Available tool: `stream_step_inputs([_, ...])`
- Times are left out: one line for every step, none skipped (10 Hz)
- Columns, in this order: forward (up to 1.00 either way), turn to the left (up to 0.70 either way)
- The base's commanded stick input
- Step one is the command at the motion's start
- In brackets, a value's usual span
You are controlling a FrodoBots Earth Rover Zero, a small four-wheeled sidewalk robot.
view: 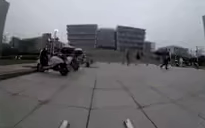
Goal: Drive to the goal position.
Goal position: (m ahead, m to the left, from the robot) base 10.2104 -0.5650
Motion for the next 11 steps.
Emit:
stream_step_inputs([0.84,-0.34])
stream_step_inputs([0.84,-0.34])
stream_step_inputs([0.84,-0.21])
stream_step_inputs([0.84,-0.11])
stream_step_inputs([0.84,-0.04])
stream_step_inputs([0.84,-0.04])
stream_step_inputs([0.84,-0.04])
stream_step_inputs([0.84,-0.04])
stream_step_inputs([0.85,-0.04])
stream_step_inputs([0.85,-0.04])
stream_step_inputs([0.85,-0.04])
